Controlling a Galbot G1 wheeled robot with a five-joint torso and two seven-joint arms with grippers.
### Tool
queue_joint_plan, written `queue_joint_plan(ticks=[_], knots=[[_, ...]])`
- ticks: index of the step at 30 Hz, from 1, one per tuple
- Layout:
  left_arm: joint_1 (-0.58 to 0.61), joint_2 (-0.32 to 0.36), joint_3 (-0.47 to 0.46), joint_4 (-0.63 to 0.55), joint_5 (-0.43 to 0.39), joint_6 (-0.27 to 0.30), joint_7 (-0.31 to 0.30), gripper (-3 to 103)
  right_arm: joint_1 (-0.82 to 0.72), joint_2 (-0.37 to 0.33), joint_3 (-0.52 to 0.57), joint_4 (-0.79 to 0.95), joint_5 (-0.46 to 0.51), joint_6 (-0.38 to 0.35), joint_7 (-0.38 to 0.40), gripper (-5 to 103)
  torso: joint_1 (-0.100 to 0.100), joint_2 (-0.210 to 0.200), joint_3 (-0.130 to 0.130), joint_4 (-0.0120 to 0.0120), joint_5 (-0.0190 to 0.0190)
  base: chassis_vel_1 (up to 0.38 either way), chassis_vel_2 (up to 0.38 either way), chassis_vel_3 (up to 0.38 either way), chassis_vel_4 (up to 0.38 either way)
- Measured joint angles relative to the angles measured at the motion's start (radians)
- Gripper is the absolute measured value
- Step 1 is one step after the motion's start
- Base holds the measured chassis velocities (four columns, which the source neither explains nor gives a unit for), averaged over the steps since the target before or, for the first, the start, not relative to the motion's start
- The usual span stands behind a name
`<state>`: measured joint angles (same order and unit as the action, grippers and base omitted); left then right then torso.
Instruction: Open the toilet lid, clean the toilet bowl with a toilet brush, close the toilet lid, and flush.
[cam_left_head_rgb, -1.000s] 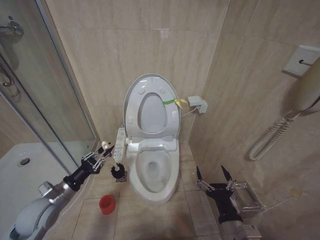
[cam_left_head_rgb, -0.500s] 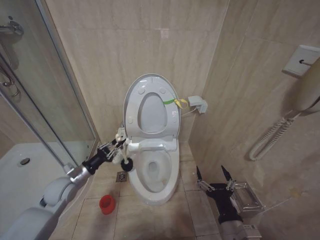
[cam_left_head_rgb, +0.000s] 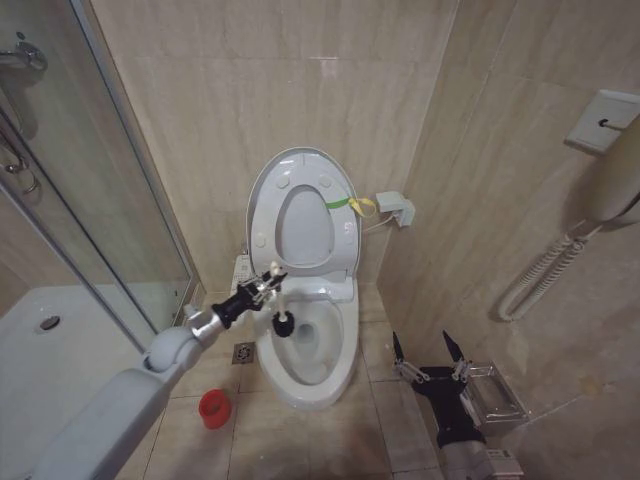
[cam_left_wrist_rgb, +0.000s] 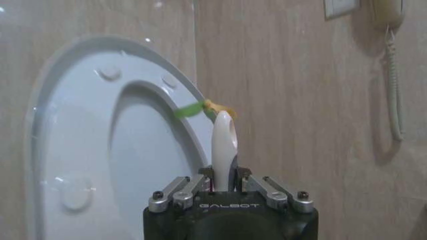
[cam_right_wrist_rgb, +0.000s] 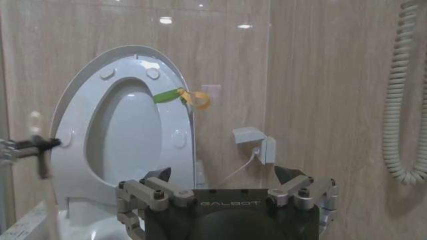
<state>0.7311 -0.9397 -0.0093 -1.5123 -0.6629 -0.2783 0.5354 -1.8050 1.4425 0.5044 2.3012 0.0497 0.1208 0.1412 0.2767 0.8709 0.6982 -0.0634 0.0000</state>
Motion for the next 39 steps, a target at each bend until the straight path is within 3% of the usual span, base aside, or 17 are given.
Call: queue_joint_plan(ticks=[8,15,21,30,39], knots=[[-0.096,-0.116,0.092,0.141,0.017,-0.016,-0.001,21,0.0,0.0,0.0,0.0,0.0,0.0,0.0,100,0.0,0.0,0.0,-0.0001,-0.0001,0.0,0.0,0.0,0.0],[-0.144,-0.232,0.147,0.26,-0.043,-0.019,-0.027,21,0.0,0.0,0.0,0.0,0.0,0.0,0.0,100,0.0,0.0,0.0,-0.0003,0.0001,0.0,0.0,0.0,0.0],[-0.118,-0.282,0.147,0.295,-0.05,-0.019,-0.049,21,0.0,0.0,0.0,0.0,0.0,0.0,0.0,100,0.0,0.0,0.0,-0.0002,0.0,0.0,0.0,0.0,0.0],[-0.058,-0.296,0.132,0.315,-0.031,-0.029,-0.042,21,0.0,0.0,0.0,0.0,0.0,0.0,0.0,100,0.0,0.0,0.0,0.0001,0.0,0.0,0.0,0.0,0.0],[-0.08,-0.362,0.116,0.574,-0.014,-0.188,0.069,21,0.0,0.0,0.0,0.0,0.0,0.0,0.0,100,0.0,0.0,0.0,0.0001,-0.0002,0.0,0.0,0.0,0.0]])
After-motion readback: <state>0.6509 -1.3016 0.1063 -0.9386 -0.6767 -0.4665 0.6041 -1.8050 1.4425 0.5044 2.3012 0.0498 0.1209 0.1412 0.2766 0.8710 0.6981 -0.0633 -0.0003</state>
